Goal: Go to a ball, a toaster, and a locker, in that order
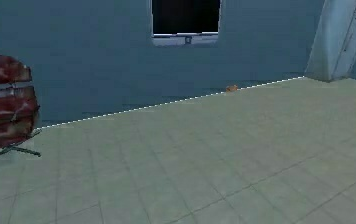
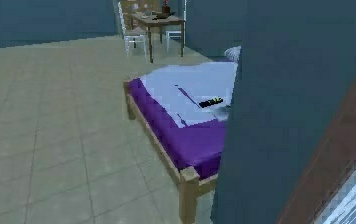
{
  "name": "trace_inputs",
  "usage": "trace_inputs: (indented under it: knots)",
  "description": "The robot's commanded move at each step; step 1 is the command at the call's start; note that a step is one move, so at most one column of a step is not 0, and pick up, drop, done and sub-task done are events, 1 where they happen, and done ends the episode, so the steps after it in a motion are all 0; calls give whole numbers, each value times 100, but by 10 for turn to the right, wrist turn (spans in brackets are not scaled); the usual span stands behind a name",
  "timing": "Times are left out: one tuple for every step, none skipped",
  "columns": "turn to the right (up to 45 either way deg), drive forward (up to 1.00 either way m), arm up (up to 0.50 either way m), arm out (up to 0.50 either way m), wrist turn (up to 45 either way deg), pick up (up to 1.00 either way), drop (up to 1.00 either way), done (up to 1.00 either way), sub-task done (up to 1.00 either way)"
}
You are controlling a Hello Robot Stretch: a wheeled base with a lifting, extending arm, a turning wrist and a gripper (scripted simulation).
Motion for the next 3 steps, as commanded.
trace_inputs:
  knots:
    - [420, 0, 0, 0, 0, 0, 0, 0, 0]
    - [0, 100, 0, 0, 0, 0, 0, 0, 0]
    - [0, 100, 0, 0, 0, 0, 0, 0, 0]
